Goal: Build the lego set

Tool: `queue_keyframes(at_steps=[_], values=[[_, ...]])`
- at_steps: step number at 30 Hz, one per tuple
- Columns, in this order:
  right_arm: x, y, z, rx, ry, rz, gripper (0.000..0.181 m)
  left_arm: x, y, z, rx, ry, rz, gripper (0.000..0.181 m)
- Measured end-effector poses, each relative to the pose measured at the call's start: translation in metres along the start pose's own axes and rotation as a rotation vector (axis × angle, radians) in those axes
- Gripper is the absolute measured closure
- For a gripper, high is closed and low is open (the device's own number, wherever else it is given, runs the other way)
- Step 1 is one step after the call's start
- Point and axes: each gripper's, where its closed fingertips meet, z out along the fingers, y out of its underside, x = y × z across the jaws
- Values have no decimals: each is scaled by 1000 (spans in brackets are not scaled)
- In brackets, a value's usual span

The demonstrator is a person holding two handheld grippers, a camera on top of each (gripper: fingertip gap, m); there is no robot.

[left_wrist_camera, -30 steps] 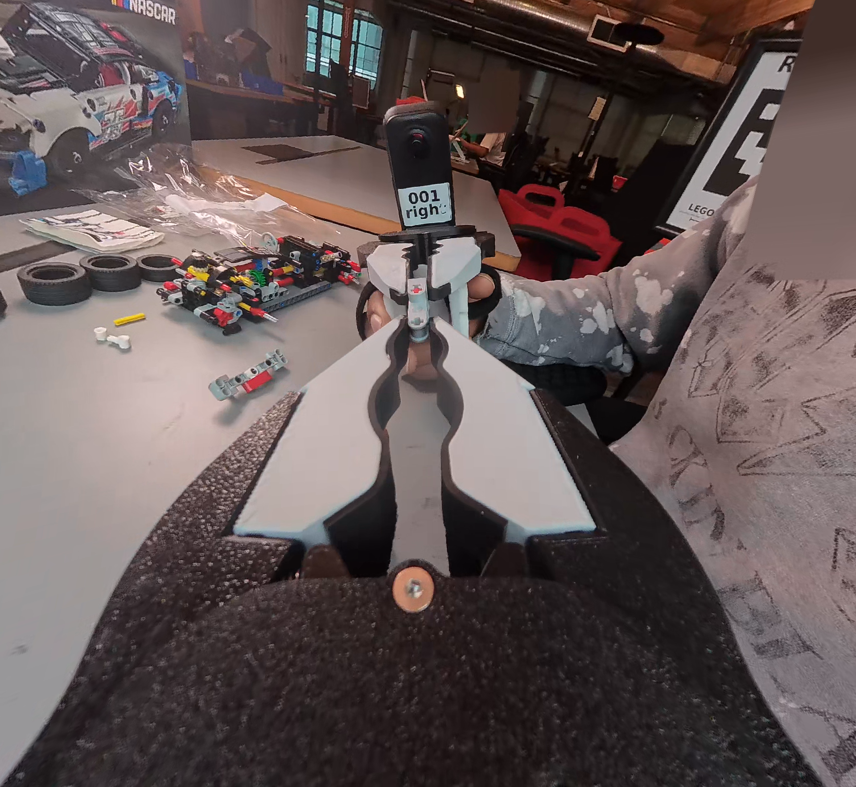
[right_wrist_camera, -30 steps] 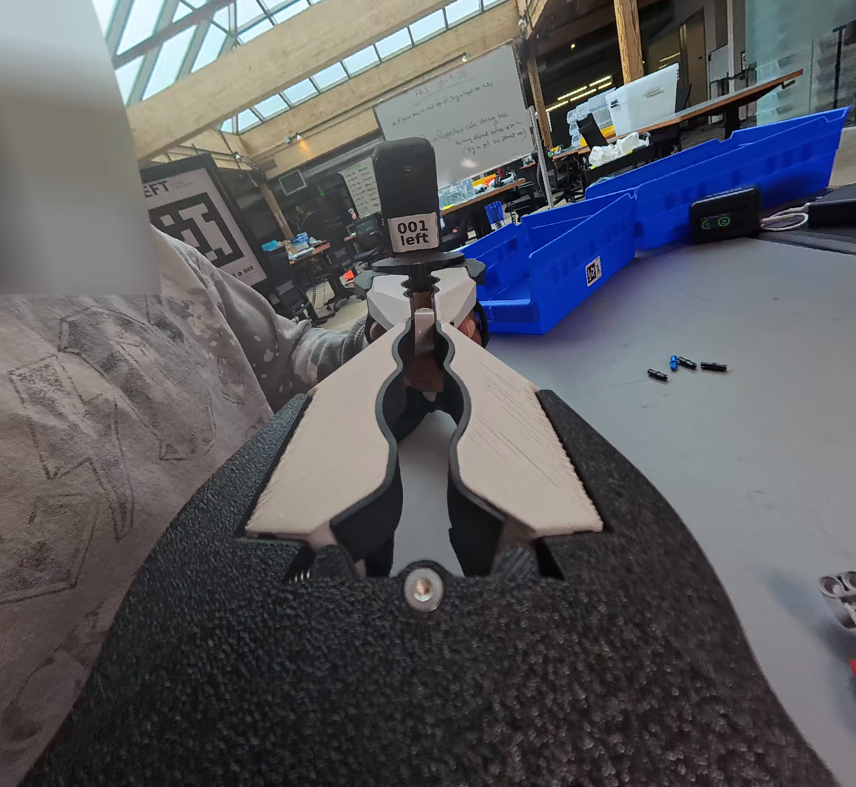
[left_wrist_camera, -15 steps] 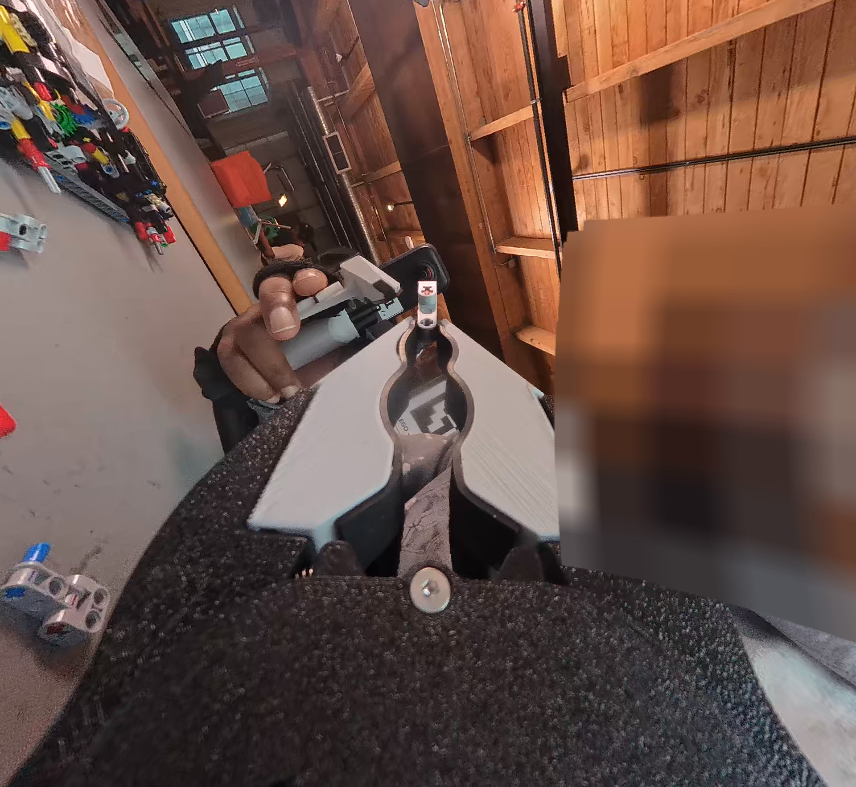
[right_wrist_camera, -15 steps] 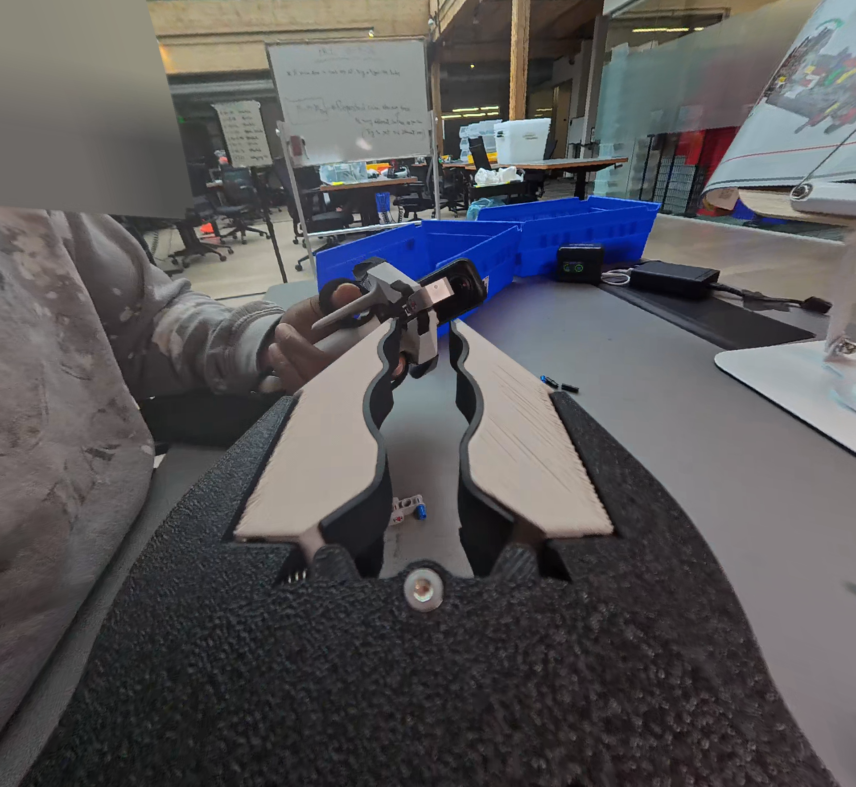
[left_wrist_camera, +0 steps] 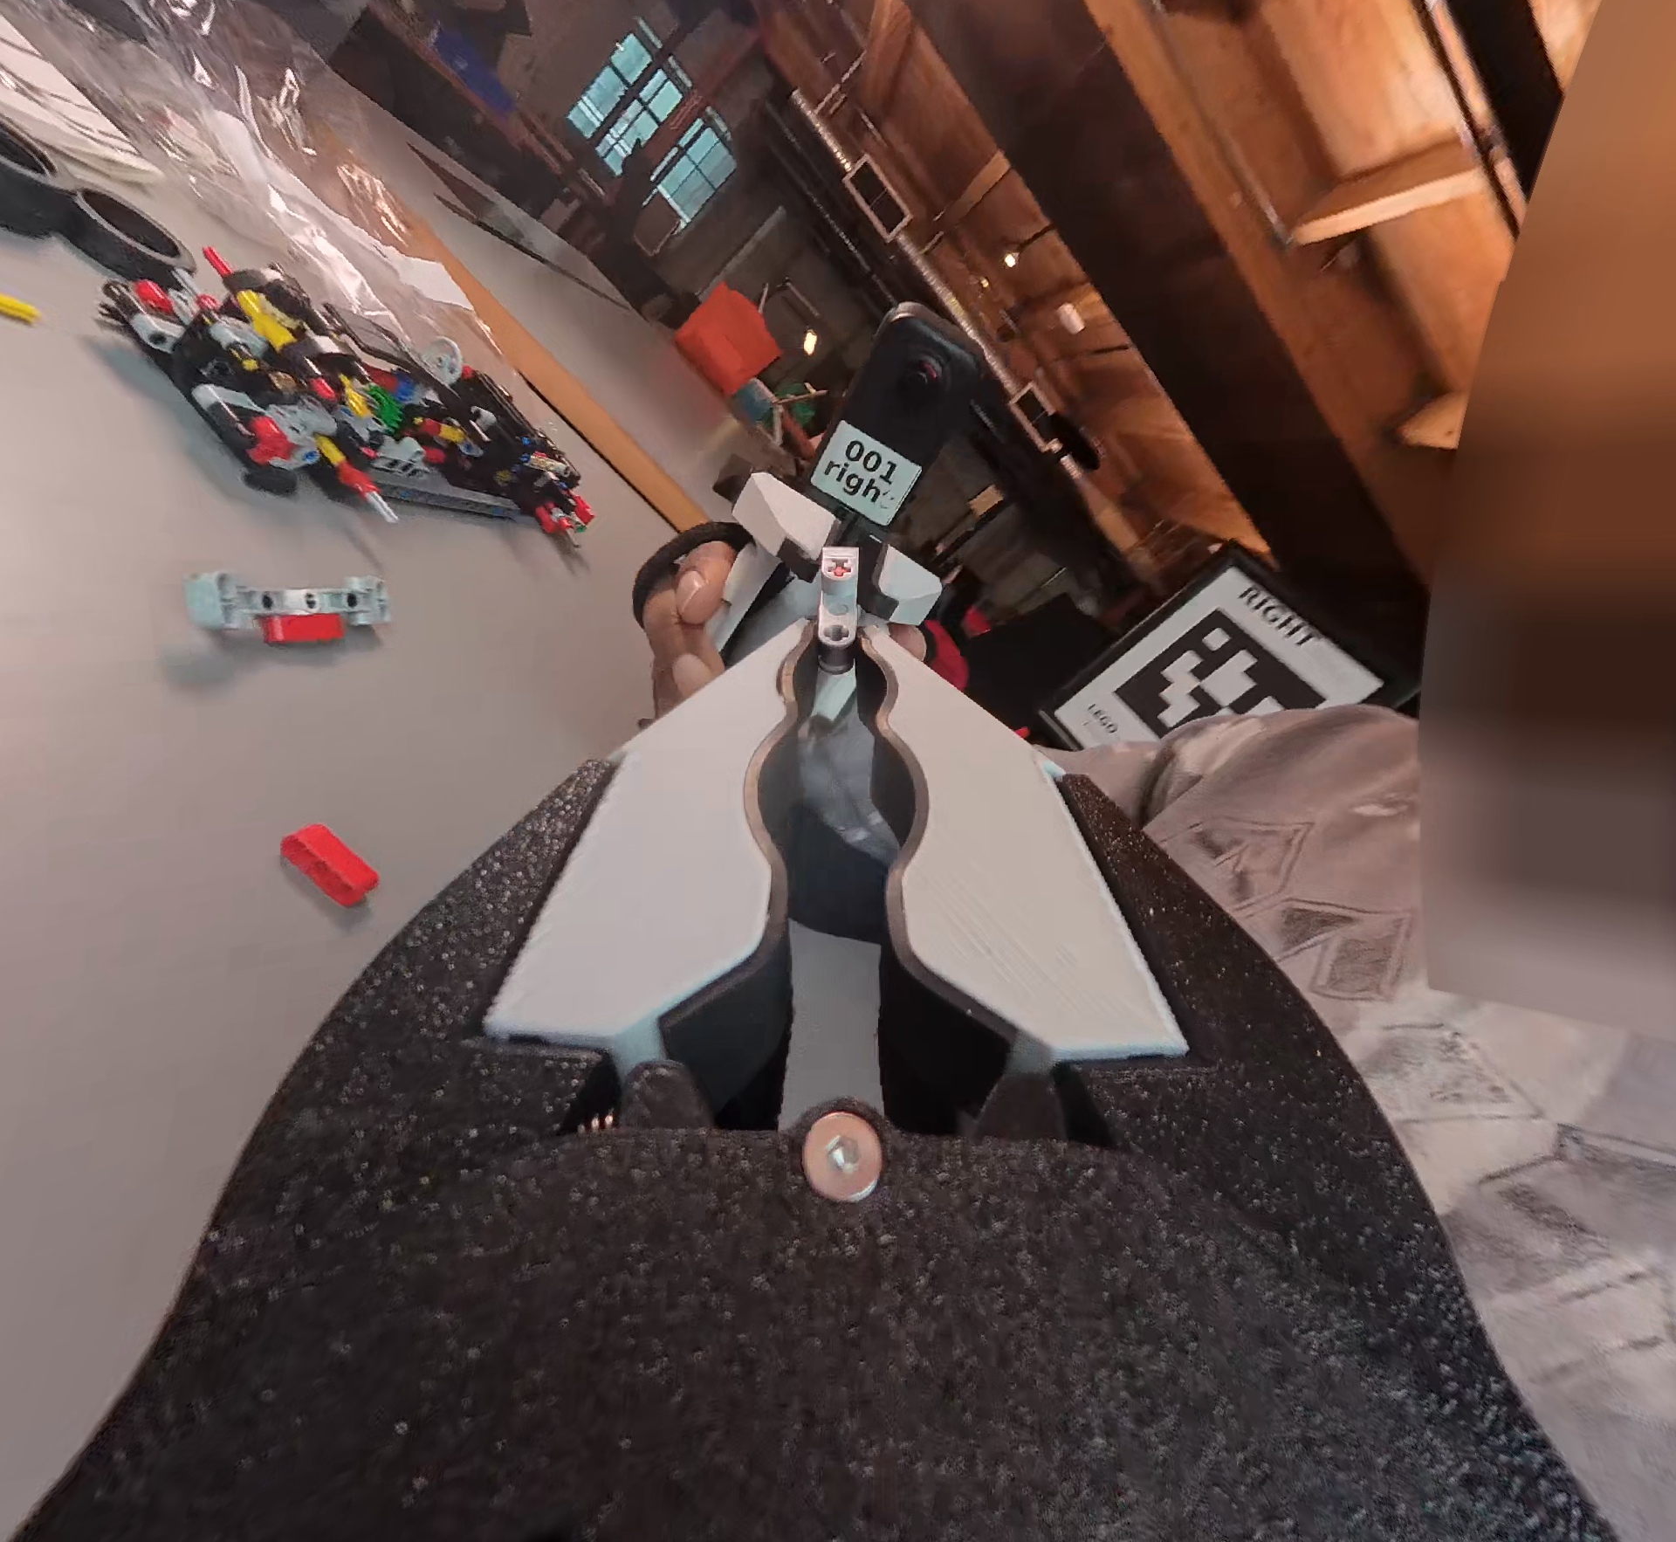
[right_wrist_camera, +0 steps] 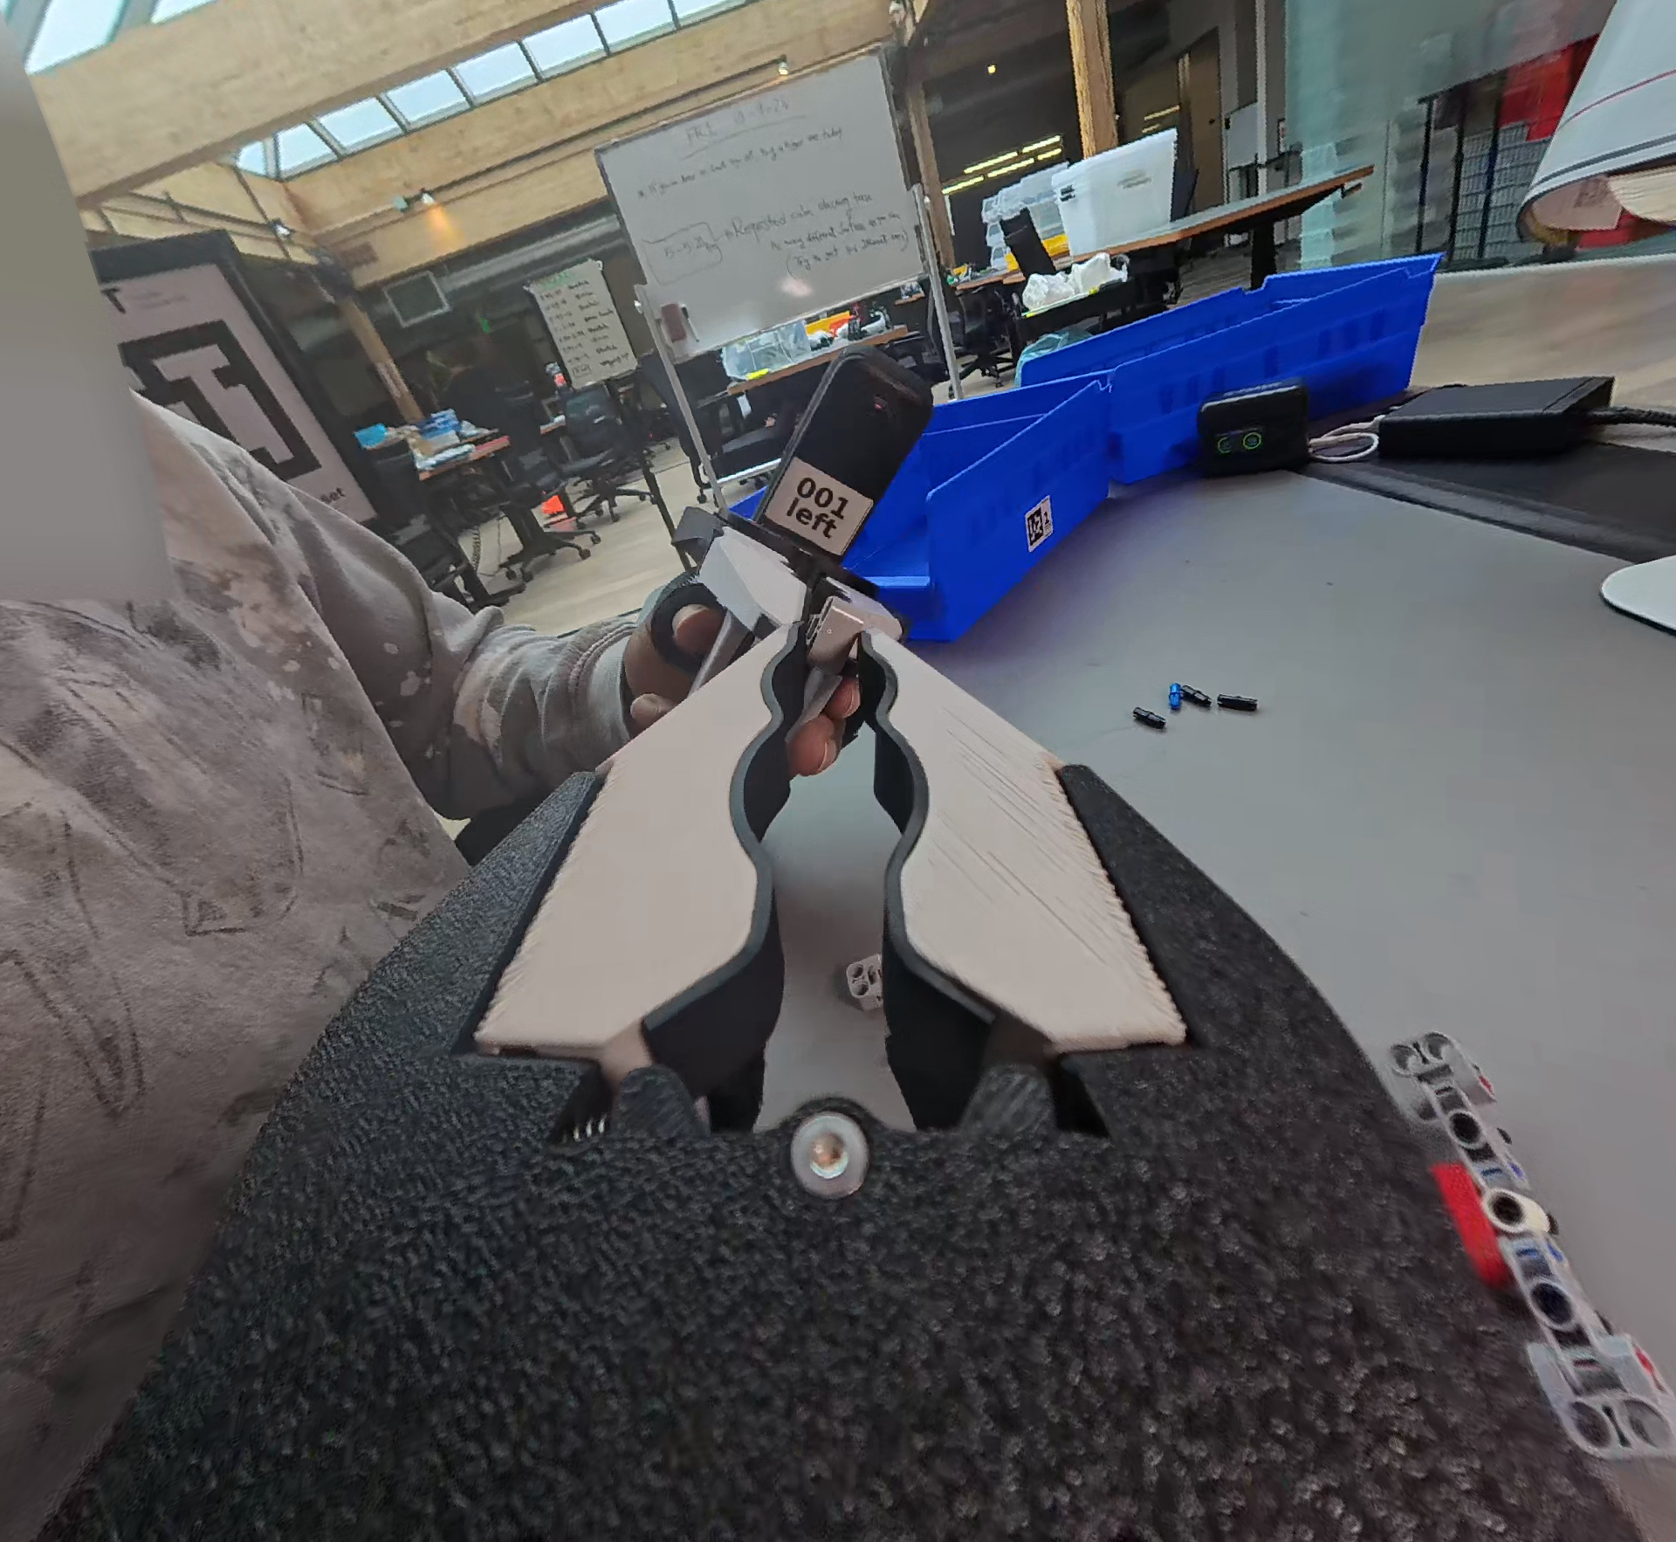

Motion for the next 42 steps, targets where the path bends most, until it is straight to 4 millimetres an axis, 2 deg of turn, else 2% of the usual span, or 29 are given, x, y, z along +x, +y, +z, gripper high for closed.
queue_keyframes(at_steps=[1,7,10,15,20,31,36,42], values=[[-1,0,0,0,-5,4,174,0,1,0,-17,-21,46,176],[-4,4,0,-23,-27,8,175,-1,8,0,-107,-162,342,176],[-8,5,0,-24,-35,-46,176,0,8,-1,-124,-209,460,175],[-13,-4,0,13,-30,-144,177,10,-2,-2,-91,-253,599,176],[-19,-4,-1,-12,-72,-186,177,18,0,-3,-115,-232,647,177],[-25,-2,-5,-55,-105,-223,177,22,4,-2,-161,-202,675,177],[-11,12,-2,-90,-44,-170,175,3,11,-6,-205,-186,453,176],[-8,23,4,-186,81,-472,151,-7,16,-5,-203,-143,220,176]])
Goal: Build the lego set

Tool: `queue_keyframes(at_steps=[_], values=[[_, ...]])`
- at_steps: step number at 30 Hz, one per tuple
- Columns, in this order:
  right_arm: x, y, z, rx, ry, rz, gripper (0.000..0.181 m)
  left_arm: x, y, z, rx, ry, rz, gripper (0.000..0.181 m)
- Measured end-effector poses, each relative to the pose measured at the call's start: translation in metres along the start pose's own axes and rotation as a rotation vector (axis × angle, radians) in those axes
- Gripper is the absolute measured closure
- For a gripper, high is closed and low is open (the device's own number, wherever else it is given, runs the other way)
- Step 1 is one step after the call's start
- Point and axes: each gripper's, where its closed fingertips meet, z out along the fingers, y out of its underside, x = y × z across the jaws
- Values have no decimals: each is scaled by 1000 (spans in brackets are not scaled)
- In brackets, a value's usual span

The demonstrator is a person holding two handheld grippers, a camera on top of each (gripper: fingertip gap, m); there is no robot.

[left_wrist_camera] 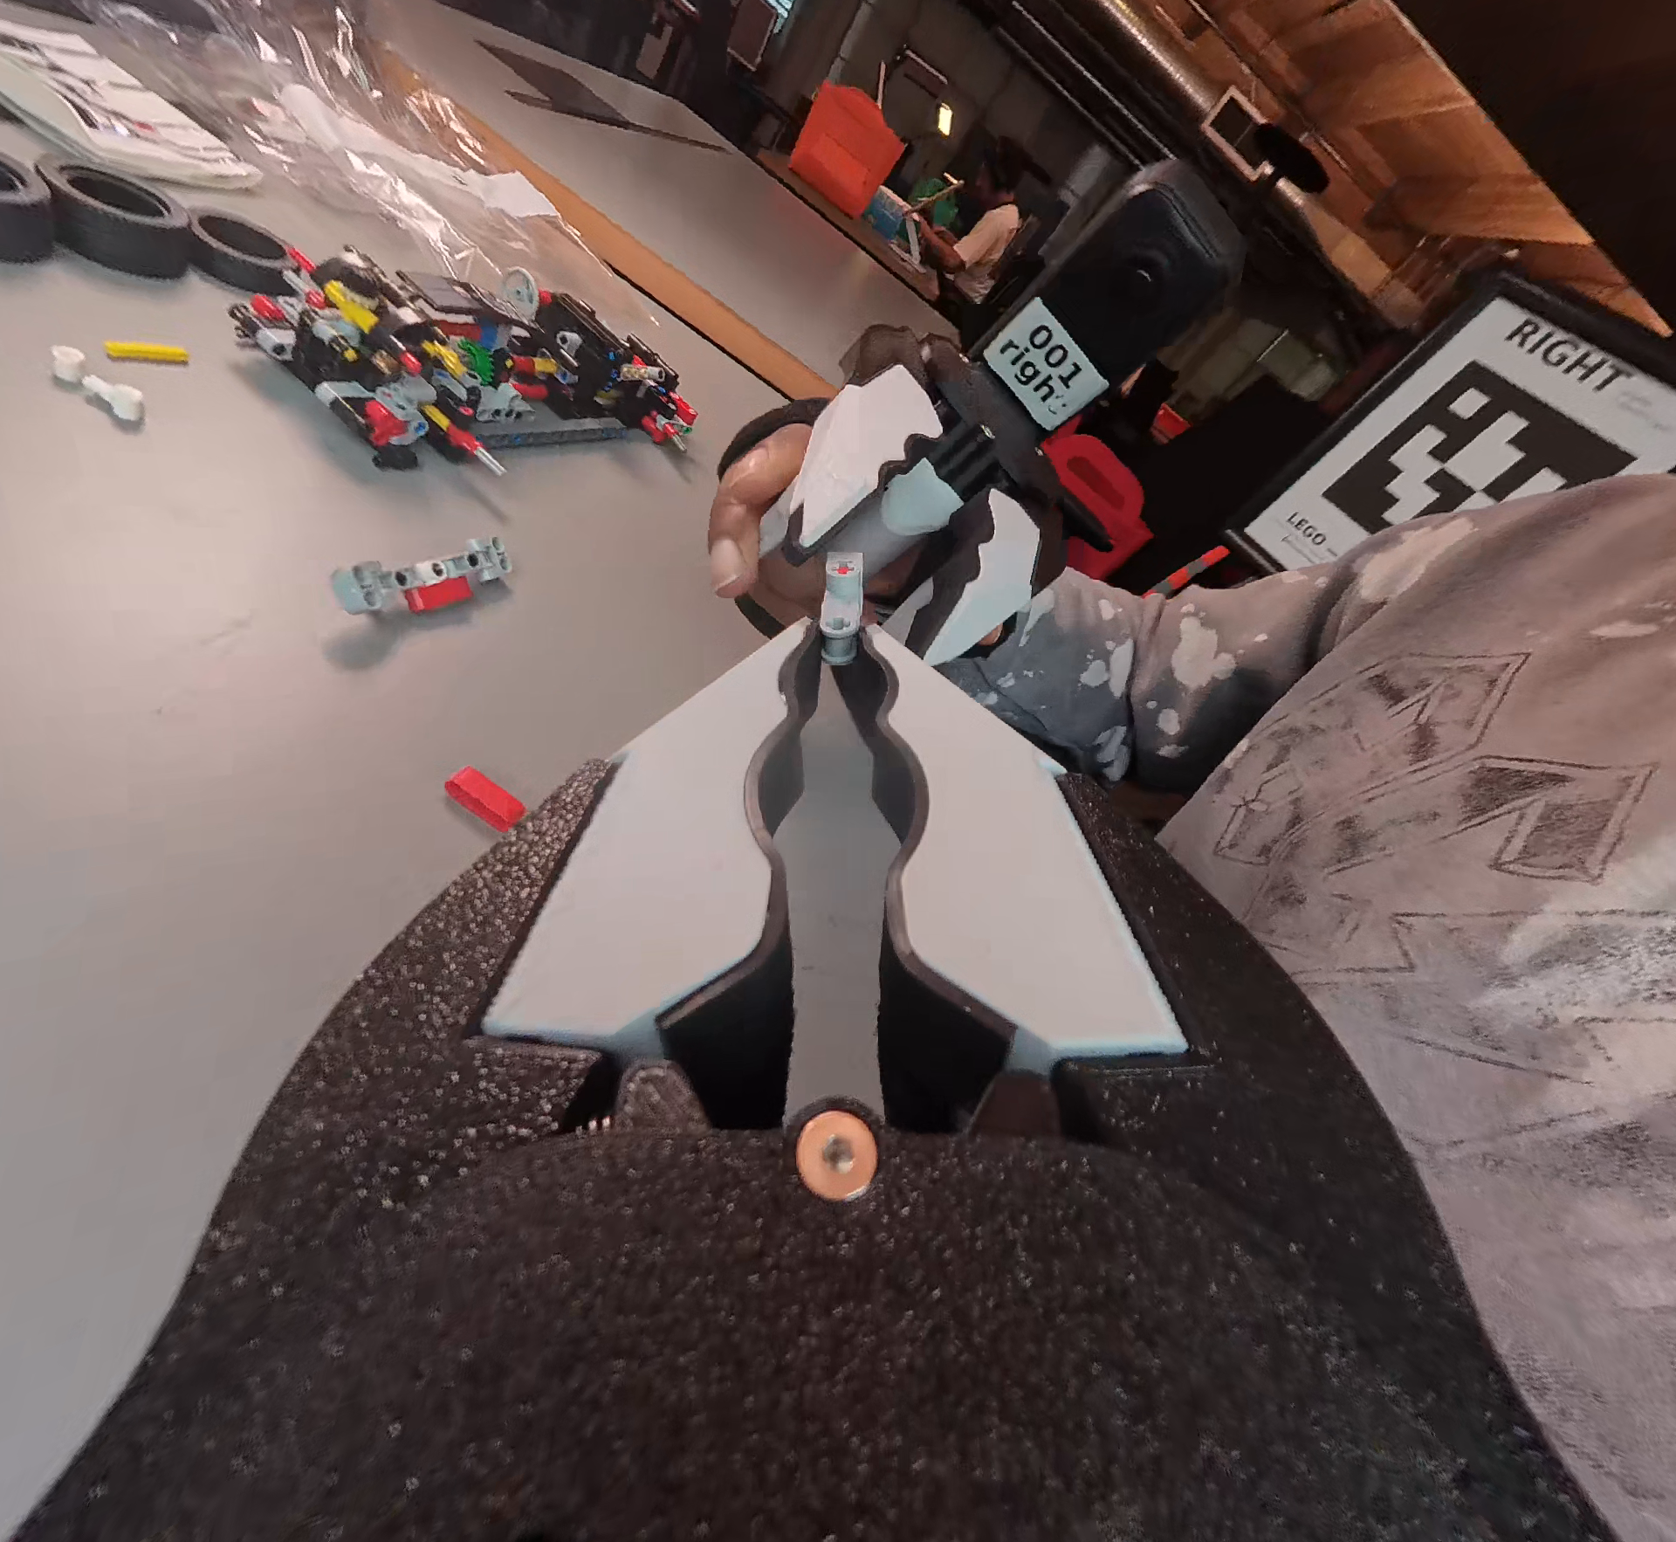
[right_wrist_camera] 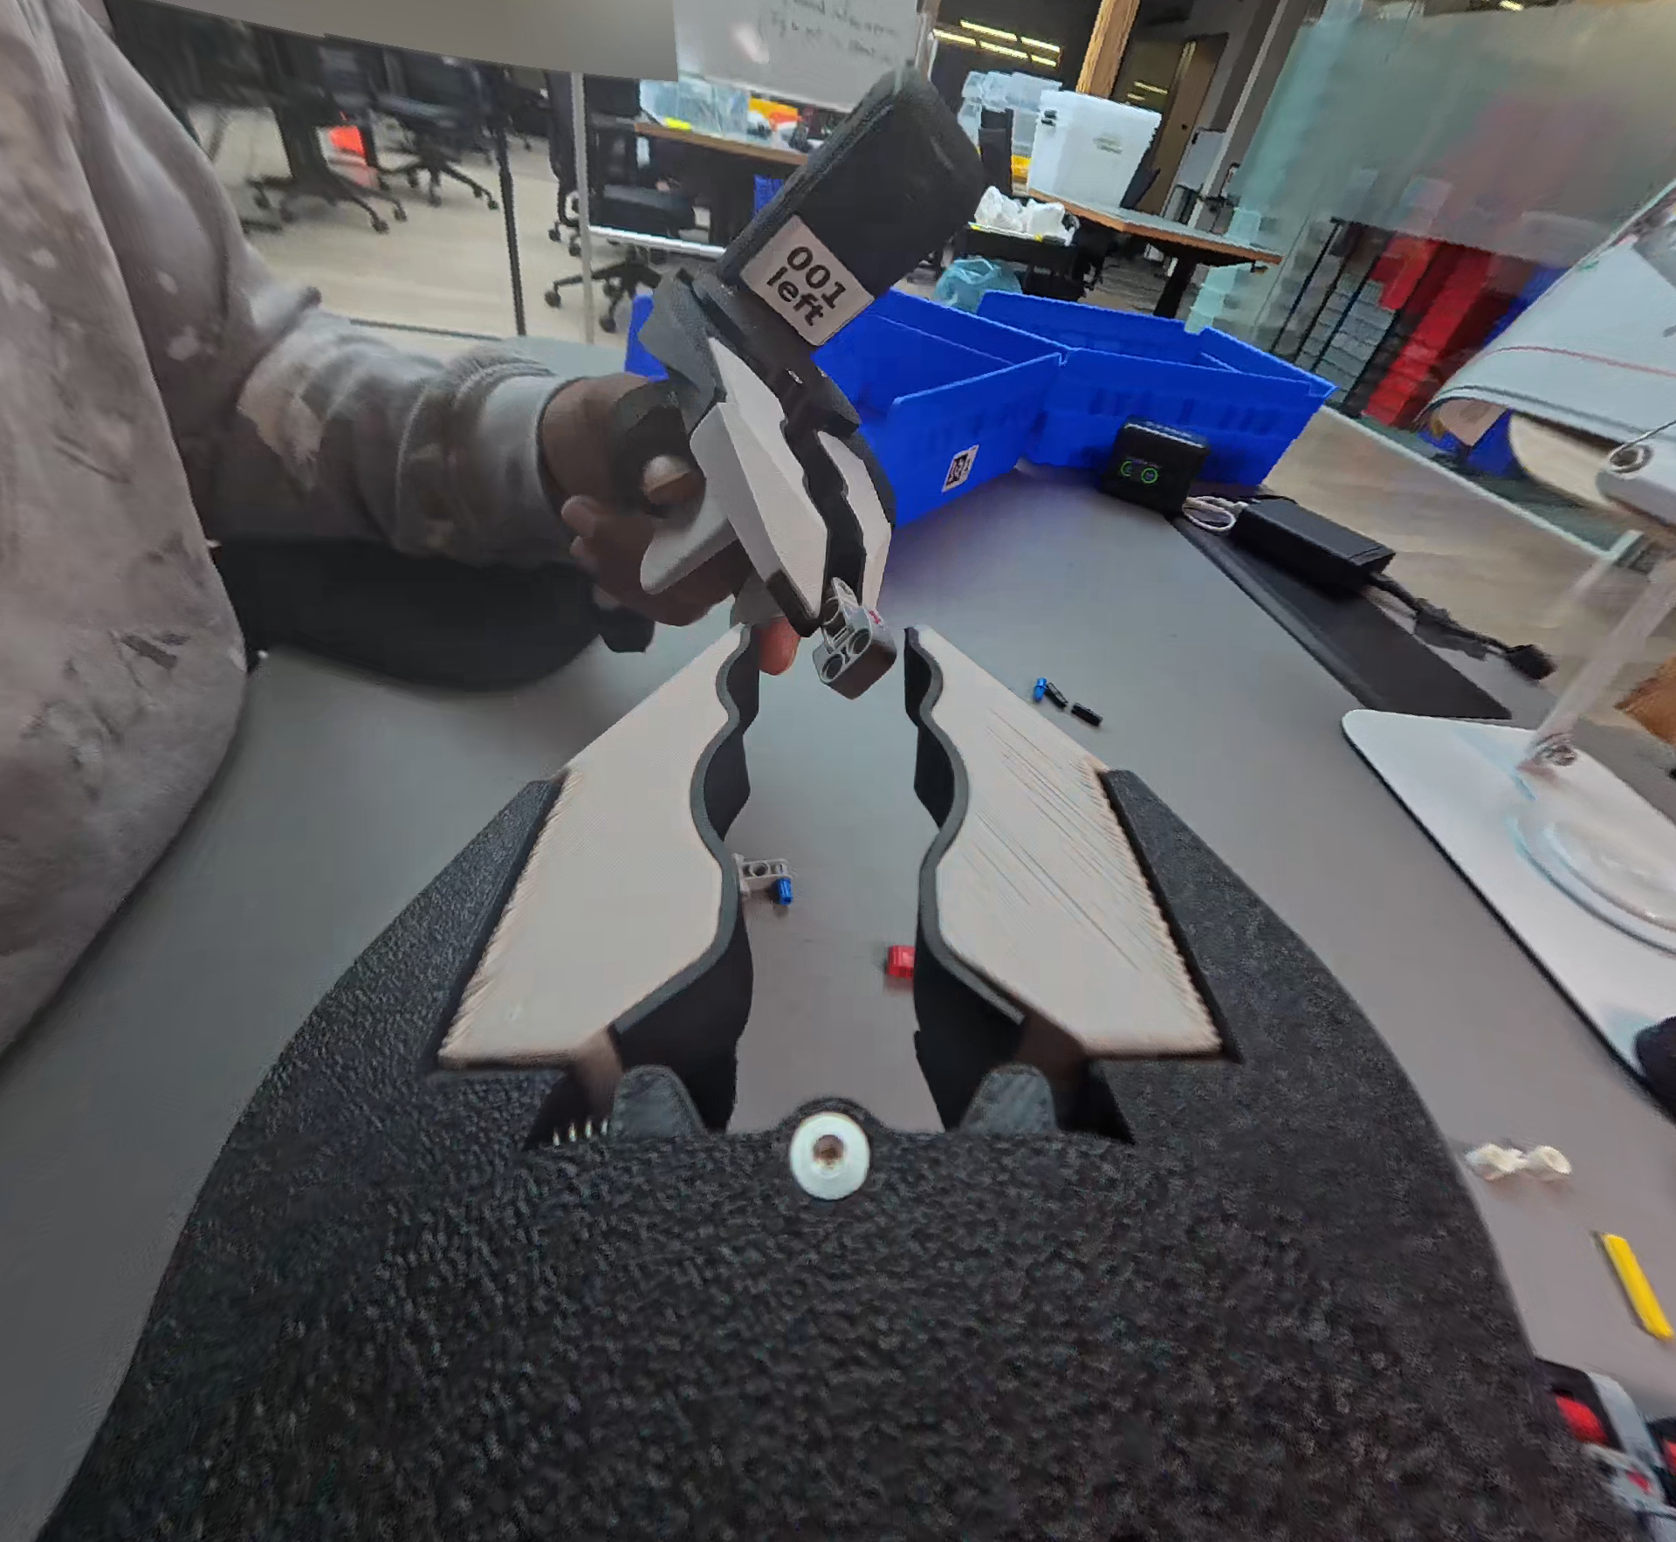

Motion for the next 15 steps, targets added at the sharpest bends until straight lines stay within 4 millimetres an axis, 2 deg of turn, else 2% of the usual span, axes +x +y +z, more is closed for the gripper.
queue_keyframes(at_steps=[2,4,7,9,12,15], values=[[-1,6,2,-45,31,-86,152,-2,2,0,4,37,-94,176],[4,9,2,-64,67,-125,165,-1,2,1,11,82,-172,176],[2,10,0,-53,17,-43,166,1,3,2,13,123,-221,176],[1,5,-3,-5,-47,115,166,5,1,2,25,133,-177,174],[5,-1,-9,66,-172,438,167,4,-3,-1,23,37,40,161],[12,9,-8,56,-236,713,167,-4,-1,-2,-12,-109,288,158]])
